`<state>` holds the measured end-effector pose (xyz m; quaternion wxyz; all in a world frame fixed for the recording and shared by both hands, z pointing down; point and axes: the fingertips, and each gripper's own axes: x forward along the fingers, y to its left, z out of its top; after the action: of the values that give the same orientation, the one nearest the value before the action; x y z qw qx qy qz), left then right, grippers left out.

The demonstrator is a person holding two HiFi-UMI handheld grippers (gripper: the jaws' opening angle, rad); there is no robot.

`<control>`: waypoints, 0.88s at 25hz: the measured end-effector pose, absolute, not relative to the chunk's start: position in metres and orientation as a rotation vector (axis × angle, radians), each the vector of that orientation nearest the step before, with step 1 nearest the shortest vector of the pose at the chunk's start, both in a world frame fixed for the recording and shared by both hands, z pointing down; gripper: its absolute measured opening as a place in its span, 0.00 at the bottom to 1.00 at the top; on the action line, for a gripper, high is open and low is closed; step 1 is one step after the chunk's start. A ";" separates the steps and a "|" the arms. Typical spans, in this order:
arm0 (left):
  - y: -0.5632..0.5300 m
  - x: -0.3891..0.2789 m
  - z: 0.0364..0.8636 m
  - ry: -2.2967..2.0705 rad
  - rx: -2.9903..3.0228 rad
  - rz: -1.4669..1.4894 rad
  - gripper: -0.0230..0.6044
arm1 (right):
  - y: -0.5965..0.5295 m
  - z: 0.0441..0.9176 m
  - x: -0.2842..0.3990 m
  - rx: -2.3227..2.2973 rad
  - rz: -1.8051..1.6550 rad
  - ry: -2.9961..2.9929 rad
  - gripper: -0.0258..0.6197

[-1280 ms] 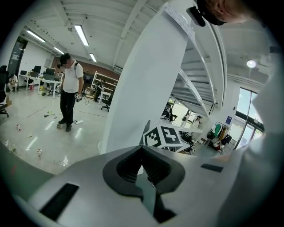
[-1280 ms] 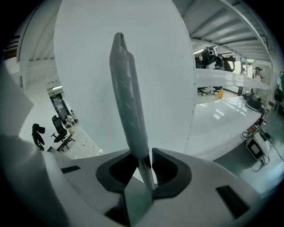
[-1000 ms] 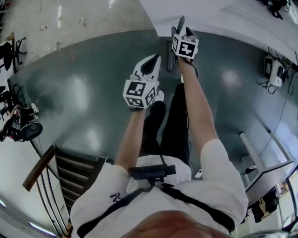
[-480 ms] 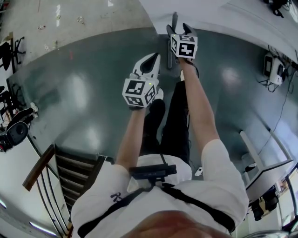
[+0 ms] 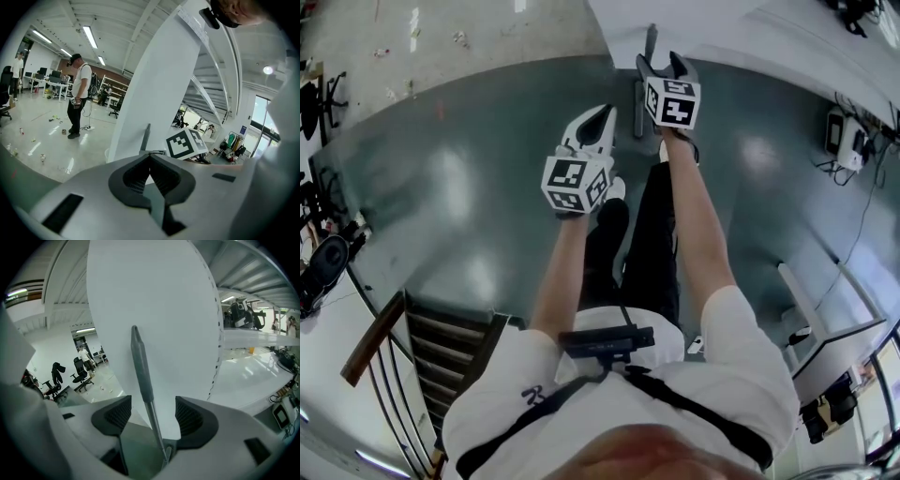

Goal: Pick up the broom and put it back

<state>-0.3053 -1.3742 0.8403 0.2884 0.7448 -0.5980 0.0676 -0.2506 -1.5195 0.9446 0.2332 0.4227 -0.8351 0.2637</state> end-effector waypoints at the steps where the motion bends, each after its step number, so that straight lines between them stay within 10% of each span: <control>1: -1.374 -0.307 0.837 -1.602 1.992 0.178 0.05 | -1.516 0.937 -0.246 1.171 0.720 -2.302 0.47; 11: -1.365 -0.306 0.745 -1.624 2.108 0.145 0.05 | -1.443 0.791 -0.202 1.265 0.611 -2.477 0.46; 22: -1.328 -0.301 0.593 -1.678 2.208 0.033 0.05 | -1.373 0.584 -0.185 1.318 0.404 -2.737 0.21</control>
<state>-0.3015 -1.3280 0.5926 0.1830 0.7826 -0.5949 0.0118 -0.1846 -1.3733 0.5838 0.0384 0.4299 -0.8924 0.1318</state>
